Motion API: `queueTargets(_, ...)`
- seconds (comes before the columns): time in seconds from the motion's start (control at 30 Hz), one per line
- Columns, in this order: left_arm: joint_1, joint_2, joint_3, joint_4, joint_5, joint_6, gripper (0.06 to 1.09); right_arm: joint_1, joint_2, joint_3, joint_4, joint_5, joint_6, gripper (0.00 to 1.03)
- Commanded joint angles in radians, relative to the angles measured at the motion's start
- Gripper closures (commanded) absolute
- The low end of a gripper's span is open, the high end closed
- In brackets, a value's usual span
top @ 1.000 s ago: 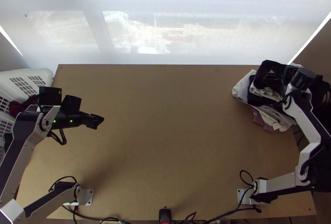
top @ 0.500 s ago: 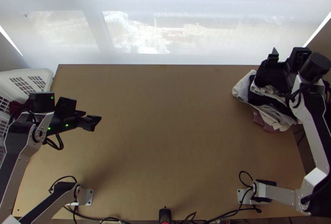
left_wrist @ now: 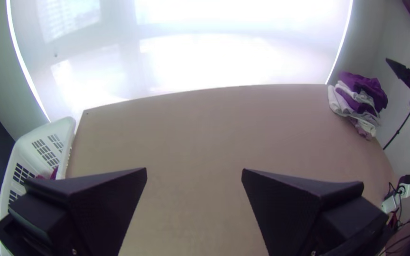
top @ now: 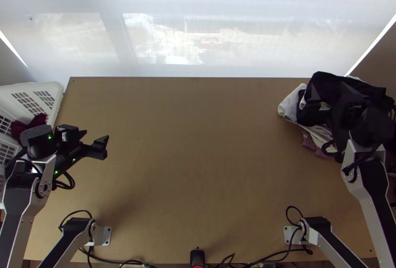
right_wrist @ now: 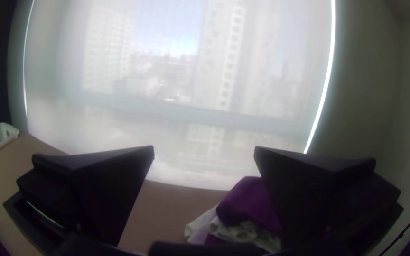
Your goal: Fold the t-shirt
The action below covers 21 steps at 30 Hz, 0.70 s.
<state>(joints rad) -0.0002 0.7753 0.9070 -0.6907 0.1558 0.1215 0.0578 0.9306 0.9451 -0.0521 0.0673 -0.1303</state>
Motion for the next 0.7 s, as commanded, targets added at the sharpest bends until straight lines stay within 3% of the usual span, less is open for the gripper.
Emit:
queueTargets(0.0, 0.009, -0.215, -0.188, 0.157, -0.084, -0.057, 0.11, 0.093, -0.213, -0.266, -0.017, 0.002, -0.031, 0.05)
queueTargets(0.1, 0.009, -0.291, -0.266, 0.161, -0.096, -0.057, 0.11, 0.097, -0.317, -0.397, 0.017, 0.009, 0.035, 0.05)
queueTargets(0.17, 0.009, -0.332, -0.319, 0.174, -0.101, -0.057, 0.11, 0.102, -0.394, -0.497, 0.095, 0.048, 0.038, 0.05)
queueTargets(0.33, 0.005, -0.409, -0.445, 0.227, -0.101, -0.036, 0.11, 0.122, -0.612, -0.703, 0.13, 0.091, 0.009, 0.05)
queueTargets(0.47, 0.016, -0.472, -0.53, 0.292, -0.104, -0.034, 0.11, 0.12, -0.934, -0.838, 0.043, 0.111, -0.028, 0.05)
queueTargets(0.67, 0.049, -0.697, -0.635, 0.349, -0.121, -0.028, 0.11, 0.137, -0.934, -0.845, -0.071, 0.135, 0.011, 0.05)
